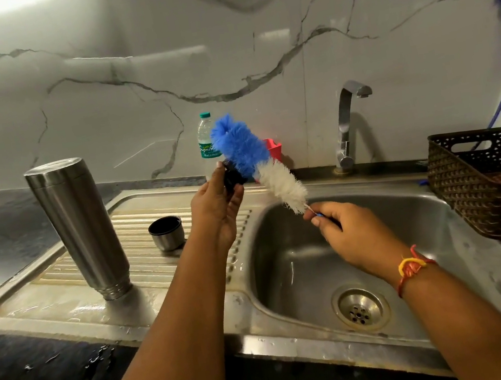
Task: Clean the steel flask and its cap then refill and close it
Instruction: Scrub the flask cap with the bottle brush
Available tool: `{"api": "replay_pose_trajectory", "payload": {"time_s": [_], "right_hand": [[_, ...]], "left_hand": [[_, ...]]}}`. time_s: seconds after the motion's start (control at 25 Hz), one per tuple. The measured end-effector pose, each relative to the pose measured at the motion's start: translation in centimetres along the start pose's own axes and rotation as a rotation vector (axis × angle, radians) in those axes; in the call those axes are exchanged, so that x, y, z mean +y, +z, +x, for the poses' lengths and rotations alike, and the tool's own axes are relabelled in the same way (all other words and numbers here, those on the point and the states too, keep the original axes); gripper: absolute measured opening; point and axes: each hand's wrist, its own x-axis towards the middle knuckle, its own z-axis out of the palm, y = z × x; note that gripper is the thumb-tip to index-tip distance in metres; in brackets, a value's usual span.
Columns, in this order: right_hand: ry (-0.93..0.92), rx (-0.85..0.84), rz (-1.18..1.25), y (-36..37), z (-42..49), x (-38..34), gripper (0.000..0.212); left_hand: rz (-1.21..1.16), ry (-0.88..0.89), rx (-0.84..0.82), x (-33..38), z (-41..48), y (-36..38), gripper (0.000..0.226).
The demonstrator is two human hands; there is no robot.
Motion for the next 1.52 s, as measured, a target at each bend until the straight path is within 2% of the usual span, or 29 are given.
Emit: {"api": "replay_pose_trajectory", "payload": {"time_s": [0.2,0.36,0.48,0.56,0.64,0.8,1.12,1.4,1.52], "right_hand": [[-0.006,-0.021,-0.035,-0.3,-0.2,0.2,0.025],[0.025,-0.018,-0.038,-0.2,0.0,-0.2,0.027],[0.049,-0.032,-0.072,-0.4,-0.1,0.1,0.027],[0.089,-0.021,0.004,-0.5,-0.2,0.2,0.027],[0.153,-0.031,0.191,-0.6,-0.3,-0.1,0.024],[0.184,-0.127,0.356,-1.1,-0.6,-0.6,0.022],[0.071,-0.125,0.328,-0.8,-0.9,-1.1,0.021],[0.055,-0.119,0.272,-0.5,-0.9,-1.1,0.021],[0.043,-0.153,0.275,-0.5,-1.0,-1.3,0.021]], "left_hand": [[-0.105,0.014,0.012,0.4,0.1,0.0,0.033],[-0.052,-0.003,-0.027,0.0,-0.2,0.2,0.034],[-0.212,-0.001,0.012,0.6,0.3,-0.1,0.031],[-0.315,-0.007,0.009,0.9,0.7,-0.3,0.03],[-0.338,-0.027,-0.047,0.9,0.7,-0.2,0.031],[-0.24,-0.061,-0.153,0.7,-0.1,0.4,0.027],[-0.042,-0.193,-0.193,0.9,0.5,-0.2,0.037],[0.074,-0.188,-0.185,-0.2,0.4,-0.1,0.033],[0.03,-0.154,-0.144,0.0,0.8,-0.2,0.032]]}}
